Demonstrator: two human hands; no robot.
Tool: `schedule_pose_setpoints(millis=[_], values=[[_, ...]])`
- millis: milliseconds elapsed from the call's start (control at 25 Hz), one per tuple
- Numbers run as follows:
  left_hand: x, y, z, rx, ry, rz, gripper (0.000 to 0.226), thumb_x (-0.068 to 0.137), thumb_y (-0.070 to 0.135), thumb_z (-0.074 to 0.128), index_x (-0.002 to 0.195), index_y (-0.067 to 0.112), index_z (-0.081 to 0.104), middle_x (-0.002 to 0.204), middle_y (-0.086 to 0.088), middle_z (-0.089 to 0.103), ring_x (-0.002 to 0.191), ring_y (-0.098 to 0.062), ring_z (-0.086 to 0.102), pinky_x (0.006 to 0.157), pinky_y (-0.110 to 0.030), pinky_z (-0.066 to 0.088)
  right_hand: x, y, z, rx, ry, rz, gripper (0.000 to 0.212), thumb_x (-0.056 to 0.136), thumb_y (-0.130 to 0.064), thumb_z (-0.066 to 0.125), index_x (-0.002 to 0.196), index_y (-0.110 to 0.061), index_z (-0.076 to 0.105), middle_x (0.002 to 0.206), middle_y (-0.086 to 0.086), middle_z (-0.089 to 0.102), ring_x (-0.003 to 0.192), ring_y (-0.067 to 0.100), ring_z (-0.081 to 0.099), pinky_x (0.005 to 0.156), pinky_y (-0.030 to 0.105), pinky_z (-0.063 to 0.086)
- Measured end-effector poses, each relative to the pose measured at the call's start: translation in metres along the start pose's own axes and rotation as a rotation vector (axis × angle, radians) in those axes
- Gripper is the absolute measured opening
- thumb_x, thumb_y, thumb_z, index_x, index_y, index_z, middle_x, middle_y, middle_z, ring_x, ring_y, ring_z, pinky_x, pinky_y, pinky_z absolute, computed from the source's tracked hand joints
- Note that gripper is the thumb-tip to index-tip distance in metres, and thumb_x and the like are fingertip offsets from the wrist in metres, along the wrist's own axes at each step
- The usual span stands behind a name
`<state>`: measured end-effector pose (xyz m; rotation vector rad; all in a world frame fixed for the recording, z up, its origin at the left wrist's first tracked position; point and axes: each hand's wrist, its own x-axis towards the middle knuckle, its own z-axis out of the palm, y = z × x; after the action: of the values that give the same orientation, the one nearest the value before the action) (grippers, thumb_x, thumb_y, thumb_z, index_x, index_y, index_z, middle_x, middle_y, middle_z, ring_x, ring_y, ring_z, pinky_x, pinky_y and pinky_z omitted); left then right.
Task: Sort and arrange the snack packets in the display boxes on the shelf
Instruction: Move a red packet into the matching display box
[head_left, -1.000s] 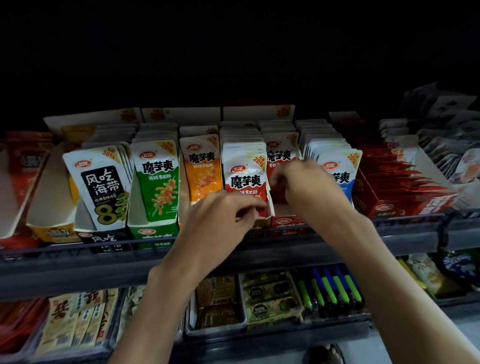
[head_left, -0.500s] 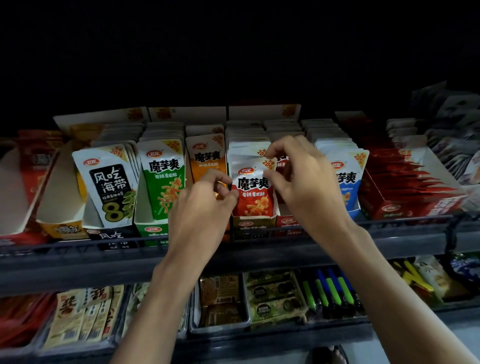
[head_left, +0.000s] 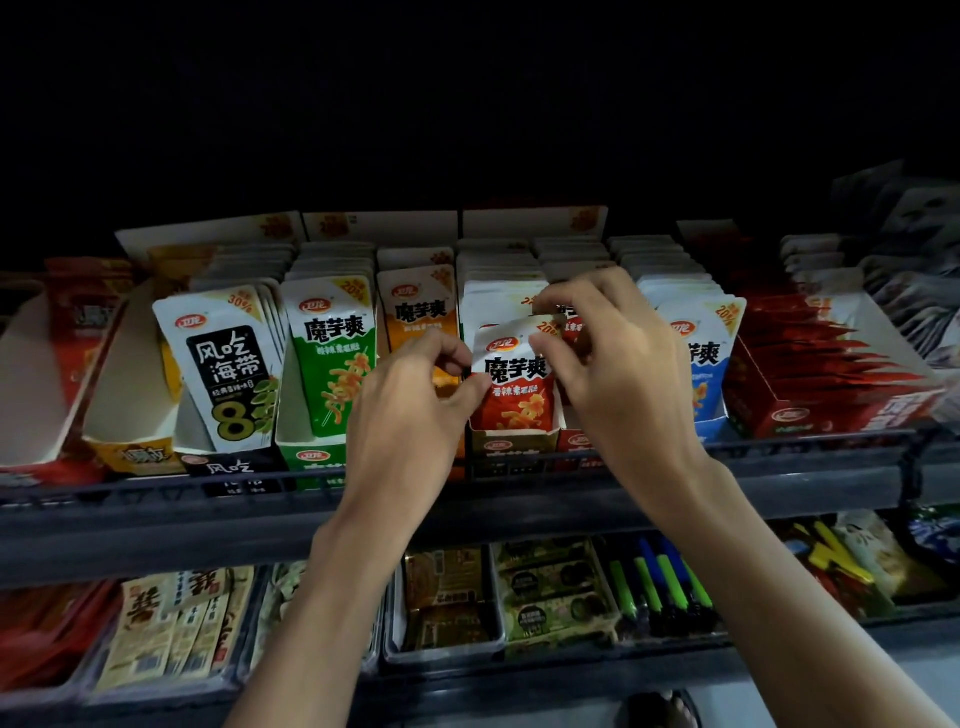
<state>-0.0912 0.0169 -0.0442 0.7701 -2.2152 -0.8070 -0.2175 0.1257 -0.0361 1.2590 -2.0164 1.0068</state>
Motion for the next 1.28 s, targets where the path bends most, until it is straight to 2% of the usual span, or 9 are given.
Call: schedule_pose_setpoints(millis=[120,200,320,480,560,680,960,1080,1280], values=[[0.0,0.001,0.0,-0.038,-0.02,-0.01,0.008,0.09,0.033,0.065,0.093,0.029,0.058,0.082,0.015,0.062,0.074,0.004,0.059,0.052,-0.01,0.042,-0.001,0.001,-0.002,0.082,-0.04,0.067,0.031,0.088,-0.031,0.07,0.115,-0.018,0.064,0.113,0.0,0.058,0.091,0.002,0.053,0.07,0.025,0.053],[0.0,0.001,0.001,-0.064,-0.031,-0.02,0.007,0.092,0.034,0.062,0.091,0.03,0.057,0.08,0.015,0.064,0.077,0.013,0.058,0.054,-0.006,0.044,-0.001,0.0,-0.003,0.168,-0.128,0.177,0.022,0.088,-0.041,0.066,0.102,-0.024,0.067,0.101,-0.008,0.064,0.084,0.002,0.06,0.07,0.032,0.057],[0.002,-0.001,0.003,-0.089,-0.042,-0.039,0.006,0.093,0.036,0.06,0.09,0.03,0.059,0.083,0.014,0.068,0.081,0.006,0.062,0.06,-0.014,0.049,0.0,-0.003,-0.008,0.412,-0.266,0.384,0.011,0.09,-0.038,0.067,0.087,-0.027,0.067,0.078,-0.006,0.07,0.069,0.005,0.068,0.058,0.03,0.058],[0.002,0.0,0.002,-0.166,-0.044,-0.035,0.006,0.093,0.032,0.061,0.089,0.029,0.063,0.081,0.014,0.069,0.081,0.01,0.061,0.057,-0.007,0.047,0.0,-0.005,-0.012,0.595,-0.401,0.448,0.015,0.094,-0.035,0.063,0.081,-0.029,0.069,0.065,0.013,0.067,0.063,0.031,0.067,0.065,0.05,0.058],[0.0,0.003,0.001,-0.23,-0.052,-0.027,0.007,0.093,0.031,0.062,0.089,0.028,0.066,0.081,0.013,0.069,0.08,0.011,0.061,0.055,-0.006,0.045,0.002,-0.007,-0.014,0.612,-0.351,0.438,0.016,0.094,-0.031,0.064,0.079,-0.029,0.069,0.061,0.01,0.066,0.056,0.025,0.064,0.06,0.046,0.058],[-0.003,0.01,0.0,-0.343,-0.05,-0.036,0.006,0.093,0.031,0.062,0.092,0.028,0.068,0.083,0.011,0.069,0.077,0.005,0.065,0.054,-0.009,0.047,0.006,-0.012,-0.018,0.652,-0.217,0.393,0.017,0.094,-0.024,0.063,0.079,-0.02,0.069,0.061,0.009,0.065,0.049,0.005,0.056,0.051,0.028,0.05],[-0.01,0.023,-0.007,-0.548,-0.077,-0.009,0.009,0.09,0.028,0.065,0.092,0.021,0.07,0.088,0.011,0.073,0.081,-0.003,0.07,0.063,-0.017,0.055,0.016,-0.021,-0.037,0.822,0.091,0.354,0.019,0.097,-0.02,0.06,0.085,-0.006,0.063,0.058,0.008,0.057,0.052,0.012,0.053,0.052,0.019,0.044],[-0.012,0.025,-0.013,-0.574,-0.097,0.057,0.014,0.091,0.027,0.064,0.083,0.016,0.069,0.083,0.006,0.073,0.081,-0.008,0.07,0.064,-0.02,0.055,0.019,-0.022,-0.044,0.953,0.032,0.484,0.022,0.096,-0.019,0.06,0.085,0.0,0.058,0.053,-0.01,0.057,0.045,-0.001,0.054,0.047,0.012,0.041],[-0.016,0.03,-0.016,-0.655,-0.312,0.085,0.022,0.093,0.025,0.058,0.076,0.012,0.058,0.072,0.001,0.069,0.07,-0.009,0.068,0.059,-0.017,0.05,0.016,-0.021,-0.042,1.022,-0.159,0.661,0.035,0.091,-0.033,0.067,0.088,0.003,0.065,0.071,0.008,0.069,0.06,0.017,0.068,0.057,0.034,0.052]])
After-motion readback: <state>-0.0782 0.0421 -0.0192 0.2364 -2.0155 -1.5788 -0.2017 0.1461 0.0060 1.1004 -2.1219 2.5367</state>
